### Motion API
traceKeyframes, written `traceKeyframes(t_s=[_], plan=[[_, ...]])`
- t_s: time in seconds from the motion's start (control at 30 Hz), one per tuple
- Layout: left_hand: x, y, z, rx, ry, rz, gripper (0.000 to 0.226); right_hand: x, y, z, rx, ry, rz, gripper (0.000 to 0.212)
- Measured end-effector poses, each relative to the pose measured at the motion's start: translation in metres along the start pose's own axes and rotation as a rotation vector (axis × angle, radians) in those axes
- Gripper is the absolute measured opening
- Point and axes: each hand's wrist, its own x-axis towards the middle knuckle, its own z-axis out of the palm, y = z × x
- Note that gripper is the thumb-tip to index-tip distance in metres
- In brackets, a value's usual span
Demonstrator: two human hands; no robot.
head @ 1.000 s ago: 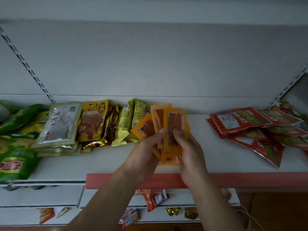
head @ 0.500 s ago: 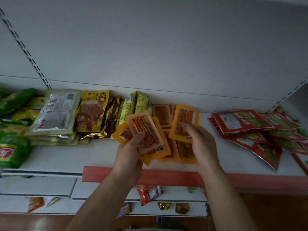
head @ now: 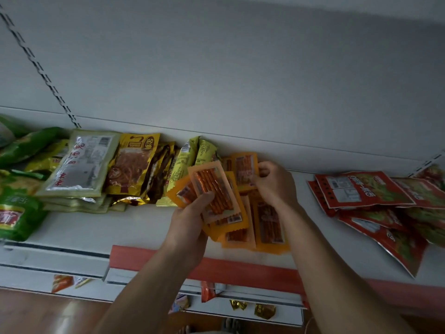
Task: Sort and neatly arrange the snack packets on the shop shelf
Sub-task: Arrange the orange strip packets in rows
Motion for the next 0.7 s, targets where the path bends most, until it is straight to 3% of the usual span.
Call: traceKeyframes(t_s=[0.13, 0.23, 0.37, 0.5, 0.57, 0.63, 0.7], plan=[[0.004, -0.001, 0.011, 0.020, -0.034, -0.020, 0.026, 0.004, -0.004, 0.005, -0.005, 0.001, -0.006, 0.017], [0.009, 0.000, 0.012, 0.023, -0.034, -0.027, 0.025, 0.007, -0.007, 0.008, -0.030, -0.014, 0.000, 0.030], [0.013, 0.001, 0.012, 0.008, -0.043, -0.043, 0.028, 0.011, -0.001, 0.006, 0.226, -0.029, 0.135, 0.035], [0.014, -0.001, 0.015, 0.010, -0.051, -0.073, 0.026, 0.007, -0.004, 0.006, -0.004, -0.076, 0.039, 0.041], [0.016, -0.002, 0.015, 0.016, -0.048, -0.082, 0.026, 0.002, -0.006, -0.002, -0.073, -0.022, -0.030, 0.037], [0.019, -0.001, 0.018, 0.039, -0.049, -0.078, 0.024, -0.004, -0.006, -0.014, -0.014, 0.060, -0.077, 0.028], [0.024, 0.000, 0.024, 0.085, -0.057, -0.053, 0.021, -0.015, -0.007, -0.027, 0.174, -0.029, -0.038, 0.034]])
